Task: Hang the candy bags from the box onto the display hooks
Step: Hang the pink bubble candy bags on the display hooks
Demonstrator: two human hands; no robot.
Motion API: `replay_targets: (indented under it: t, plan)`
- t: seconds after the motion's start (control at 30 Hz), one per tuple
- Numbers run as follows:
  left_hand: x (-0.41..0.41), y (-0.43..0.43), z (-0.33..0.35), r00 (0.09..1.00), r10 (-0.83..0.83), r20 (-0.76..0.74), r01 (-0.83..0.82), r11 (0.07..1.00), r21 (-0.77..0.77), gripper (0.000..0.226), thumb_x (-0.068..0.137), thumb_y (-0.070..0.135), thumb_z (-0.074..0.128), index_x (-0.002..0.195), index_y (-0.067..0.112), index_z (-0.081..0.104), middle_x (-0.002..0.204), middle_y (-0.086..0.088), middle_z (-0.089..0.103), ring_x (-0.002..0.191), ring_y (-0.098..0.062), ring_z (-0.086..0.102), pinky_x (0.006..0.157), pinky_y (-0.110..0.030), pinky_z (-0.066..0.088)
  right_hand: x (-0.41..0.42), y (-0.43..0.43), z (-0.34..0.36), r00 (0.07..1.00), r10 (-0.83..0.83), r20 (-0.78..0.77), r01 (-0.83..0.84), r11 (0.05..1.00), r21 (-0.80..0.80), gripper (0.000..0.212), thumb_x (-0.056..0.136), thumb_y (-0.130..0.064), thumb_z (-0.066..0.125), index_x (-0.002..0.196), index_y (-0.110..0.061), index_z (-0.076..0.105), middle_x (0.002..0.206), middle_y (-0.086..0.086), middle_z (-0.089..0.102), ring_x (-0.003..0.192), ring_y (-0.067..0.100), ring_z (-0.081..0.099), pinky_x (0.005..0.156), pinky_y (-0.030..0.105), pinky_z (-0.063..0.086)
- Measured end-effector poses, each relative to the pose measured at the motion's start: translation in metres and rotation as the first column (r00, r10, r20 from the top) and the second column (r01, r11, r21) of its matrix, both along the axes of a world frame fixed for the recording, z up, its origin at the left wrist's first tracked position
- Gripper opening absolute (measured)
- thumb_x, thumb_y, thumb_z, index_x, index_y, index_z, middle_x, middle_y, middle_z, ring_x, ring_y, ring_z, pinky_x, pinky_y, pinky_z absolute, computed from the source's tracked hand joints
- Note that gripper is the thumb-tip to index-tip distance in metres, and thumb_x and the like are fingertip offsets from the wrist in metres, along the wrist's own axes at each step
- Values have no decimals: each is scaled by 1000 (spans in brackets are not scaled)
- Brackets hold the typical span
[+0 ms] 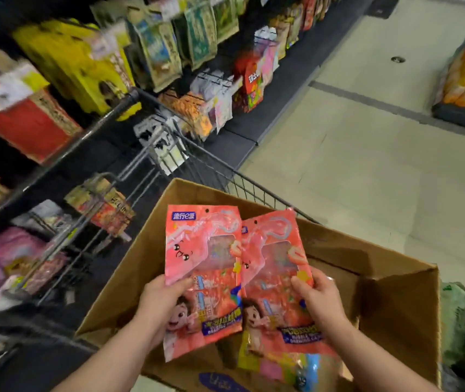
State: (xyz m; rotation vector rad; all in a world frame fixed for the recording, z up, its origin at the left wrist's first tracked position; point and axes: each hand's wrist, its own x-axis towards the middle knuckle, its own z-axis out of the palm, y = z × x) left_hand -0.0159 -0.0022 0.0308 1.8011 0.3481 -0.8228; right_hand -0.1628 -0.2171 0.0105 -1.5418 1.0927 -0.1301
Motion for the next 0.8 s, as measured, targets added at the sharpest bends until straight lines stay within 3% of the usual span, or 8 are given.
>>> replay_targets:
  t: [0.1,0.23,0.37,0.47,0.57,0.7,0.8]
  plan:
    - [1,40,27,988,126,90,-118,988,-95,8,85,7,68,91,13,68,78,-8,76,69,-22,72,66,-34,57,24,24,29,992,81,96,-72,993,-97,12,89,-8,61,87,-20,59,78,-1,63,69,6,55,57,9,42]
    - [-8,108,65,932,316,175,-271,932,-240,11,86,0,64,86,9,70,88,-16,73,77,-27,67,82,-40,54,57,78,59,962,187,197,-156,975,-160,11,87,-11,65,82,-22,63,78,0,67,74,20,60,69,35,50]
    - [-29,196,93,842,486,232,-394,850,-349,12,85,2,66,95,6,70,90,-16,72,80,-27,66,80,-35,53,76,153,88,901,330,283,-282,939,-197,7,87,-16,66,87,-22,65,85,4,70,75,20,62,76,39,52]
    - [-65,283,112,764,574,295,-453,802,-390,7,77,11,72,84,9,70,81,-21,69,75,-27,62,71,-33,47,79,232,112,822,470,321,-401,879,-258,10,86,-13,66,81,-21,65,78,3,67,71,20,59,67,34,48]
    - [-107,371,119,671,661,335,-547,747,-377,22,68,22,72,87,10,73,78,-18,72,69,-25,63,69,-32,47,74,317,125,732,592,337,-522,805,-282,4,86,-10,67,85,-14,67,72,-1,67,69,18,59,63,31,46]
    - [-172,476,122,556,748,363,-654,663,-363,13,87,10,66,93,-1,69,75,-28,65,64,-26,59,61,-30,43,54,431,134,614,714,337,-668,697,-260,5,85,-13,67,83,-17,66,80,3,70,77,21,65,76,37,51]
    - [-221,538,126,443,821,361,-747,560,-357,11,86,7,66,80,-2,63,63,-23,58,45,-20,54,48,-24,42,35,505,140,497,798,342,-764,589,-265,7,87,-12,65,81,-15,65,78,7,70,72,21,63,71,36,50]
